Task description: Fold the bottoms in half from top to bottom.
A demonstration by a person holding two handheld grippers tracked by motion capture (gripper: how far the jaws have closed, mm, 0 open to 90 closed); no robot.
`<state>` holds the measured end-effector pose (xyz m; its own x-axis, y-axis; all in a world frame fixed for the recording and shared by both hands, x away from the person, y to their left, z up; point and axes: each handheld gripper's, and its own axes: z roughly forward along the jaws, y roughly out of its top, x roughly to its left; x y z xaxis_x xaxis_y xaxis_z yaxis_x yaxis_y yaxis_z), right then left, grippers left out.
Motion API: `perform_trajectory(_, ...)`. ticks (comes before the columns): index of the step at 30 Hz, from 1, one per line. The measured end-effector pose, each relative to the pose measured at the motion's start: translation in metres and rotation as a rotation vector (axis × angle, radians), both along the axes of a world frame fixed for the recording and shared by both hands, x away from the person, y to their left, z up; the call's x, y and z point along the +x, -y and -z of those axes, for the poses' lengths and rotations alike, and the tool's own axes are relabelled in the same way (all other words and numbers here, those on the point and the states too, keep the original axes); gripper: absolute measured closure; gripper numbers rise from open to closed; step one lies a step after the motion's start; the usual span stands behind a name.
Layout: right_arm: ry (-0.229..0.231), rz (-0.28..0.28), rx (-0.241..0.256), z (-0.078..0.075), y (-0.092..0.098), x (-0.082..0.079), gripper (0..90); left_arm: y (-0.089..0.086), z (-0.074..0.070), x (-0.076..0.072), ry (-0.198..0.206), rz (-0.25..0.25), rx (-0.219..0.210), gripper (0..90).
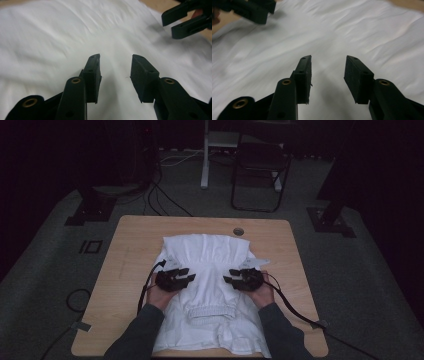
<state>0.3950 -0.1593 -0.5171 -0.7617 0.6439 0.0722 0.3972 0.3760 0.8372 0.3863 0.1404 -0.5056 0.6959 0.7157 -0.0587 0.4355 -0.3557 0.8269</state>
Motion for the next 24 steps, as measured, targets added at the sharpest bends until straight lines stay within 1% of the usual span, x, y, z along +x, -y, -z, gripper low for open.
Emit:
perform_trajectory(3,-0.005,0.050,0.003,0.000,-0.004,0.022,54.6,0.006,0.004,0.023,-0.006,-0.019,0.030,58.5)
perform_trajectory(5,-0.016,0.090,-0.006,0.005,-0.006,0.037,53.6,0.008,0.011,0.035,-0.027,-0.036,0.035,58.0)
perform_trajectory(6,-0.025,0.111,-0.014,0.009,-0.007,0.043,53.2,0.008,0.016,0.040,-0.042,-0.045,0.042,57.6)
perform_trajectory(7,-0.025,0.111,-0.014,0.009,-0.007,0.043,53.2,0.008,0.016,0.040,-0.042,-0.045,0.042,57.5)
perform_trajectory(8,-0.038,0.125,-0.020,0.013,-0.008,0.049,53.1,0.008,0.026,0.047,-0.072,-0.059,0.055,57.5)
perform_trajectory(9,-0.064,0.144,-0.034,0.024,-0.009,0.058,52.6,0.008,0.031,0.049,-0.088,-0.056,0.062,57.6)
perform_trajectory(11,-0.105,0.150,-0.068,0.037,-0.011,0.064,51.9,0.008,0.042,0.049,-0.100,-0.053,0.072,57.1)
perform_trajectory(12,-0.106,0.153,-0.078,0.041,-0.013,0.063,51.7,0.007,0.045,0.048,-0.091,-0.055,0.064,57.1)
perform_trajectory(13,-0.083,0.153,-0.077,0.042,-0.013,0.061,51.8,0.005,0.047,0.047,-0.084,-0.055,0.050,57.0)
perform_trajectory(15,-0.077,0.162,-0.069,0.044,-0.013,0.059,51.8,0.003,0.048,0.045,-0.091,-0.059,0.025,57.0)
perform_trajectory(17,-0.073,0.160,-0.063,0.045,-0.012,0.057,51.8,0.003,0.049,0.042,-0.088,-0.061,0.027,57.1)
perform_trajectory(19,-0.077,0.161,-0.060,0.045,-0.012,0.056,51.8,0.003,0.049,0.042,-0.088,-0.061,0.027,57.0)
perform_trajectory(20,-0.077,0.167,-0.059,0.045,-0.012,0.054,51.8,0.004,0.050,0.035,-0.076,-0.066,0.034,57.0)
perform_trajectory(24,-0.056,0.167,-0.066,0.047,-0.013,0.042,51.9,0.003,0.052,0.023,-0.074,-0.062,0.021,57.0)
